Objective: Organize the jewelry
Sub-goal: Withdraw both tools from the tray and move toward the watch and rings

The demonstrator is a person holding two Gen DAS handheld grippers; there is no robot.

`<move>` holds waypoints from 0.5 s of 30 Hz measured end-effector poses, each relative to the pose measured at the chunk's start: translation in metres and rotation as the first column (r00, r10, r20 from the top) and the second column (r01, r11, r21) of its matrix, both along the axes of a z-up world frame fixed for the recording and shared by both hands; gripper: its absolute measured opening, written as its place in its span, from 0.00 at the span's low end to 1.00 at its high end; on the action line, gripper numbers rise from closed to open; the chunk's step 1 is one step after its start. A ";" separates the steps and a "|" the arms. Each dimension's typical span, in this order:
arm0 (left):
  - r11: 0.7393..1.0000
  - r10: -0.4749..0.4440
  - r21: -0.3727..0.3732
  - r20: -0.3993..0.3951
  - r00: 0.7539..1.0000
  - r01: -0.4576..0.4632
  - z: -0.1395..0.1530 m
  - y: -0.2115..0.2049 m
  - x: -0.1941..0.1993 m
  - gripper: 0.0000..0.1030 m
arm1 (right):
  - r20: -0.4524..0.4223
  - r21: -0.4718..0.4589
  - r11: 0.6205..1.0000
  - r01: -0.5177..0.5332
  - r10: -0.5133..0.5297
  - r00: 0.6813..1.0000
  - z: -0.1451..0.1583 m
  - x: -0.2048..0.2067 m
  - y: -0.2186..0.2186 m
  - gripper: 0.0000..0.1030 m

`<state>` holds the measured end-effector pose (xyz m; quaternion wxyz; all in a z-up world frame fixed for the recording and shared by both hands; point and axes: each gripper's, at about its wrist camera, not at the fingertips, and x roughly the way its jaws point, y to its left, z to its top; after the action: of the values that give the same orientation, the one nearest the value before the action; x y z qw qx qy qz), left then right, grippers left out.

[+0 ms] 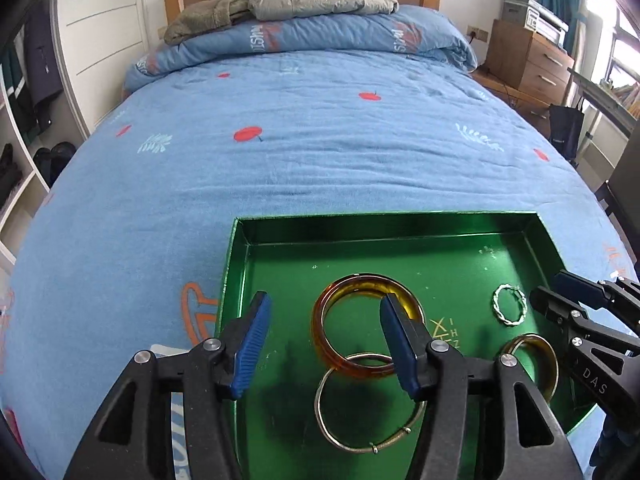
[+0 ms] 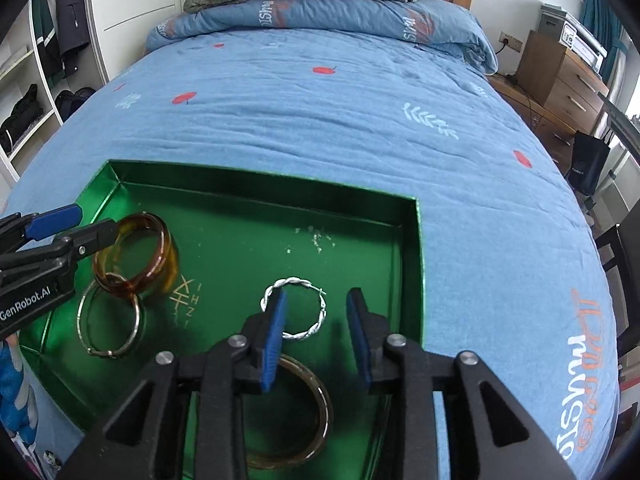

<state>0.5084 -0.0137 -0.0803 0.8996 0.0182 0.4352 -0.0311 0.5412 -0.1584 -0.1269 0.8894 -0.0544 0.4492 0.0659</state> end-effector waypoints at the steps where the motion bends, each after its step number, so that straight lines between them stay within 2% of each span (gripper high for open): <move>1: 1.000 -0.004 0.004 0.021 1.000 0.004 0.010 0.001 -0.007 0.56 | 0.017 0.008 1.000 0.003 -0.003 1.000 0.009 -0.005 0.000 0.30; 8: 0.999 0.017 -0.039 0.170 0.985 -0.011 0.086 0.027 -0.080 0.56 | 0.156 0.056 0.998 -0.001 -0.008 0.988 0.083 -0.070 -0.005 0.32; 12: 0.998 0.042 -0.051 0.207 0.977 -0.032 0.117 0.045 -0.125 0.57 | 0.228 0.089 0.996 -0.012 -0.008 0.974 0.119 -0.121 -0.011 0.37; 15: 0.997 0.059 -0.060 0.235 0.970 -0.046 0.133 0.055 -0.161 0.62 | 0.265 0.107 0.994 -0.022 -0.007 0.964 0.138 -0.160 -0.017 0.37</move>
<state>0.3478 0.0414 0.0530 0.9457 -0.0140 0.3244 -0.0169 0.3812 -0.1753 0.0108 0.9427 -0.0156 0.3219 0.0861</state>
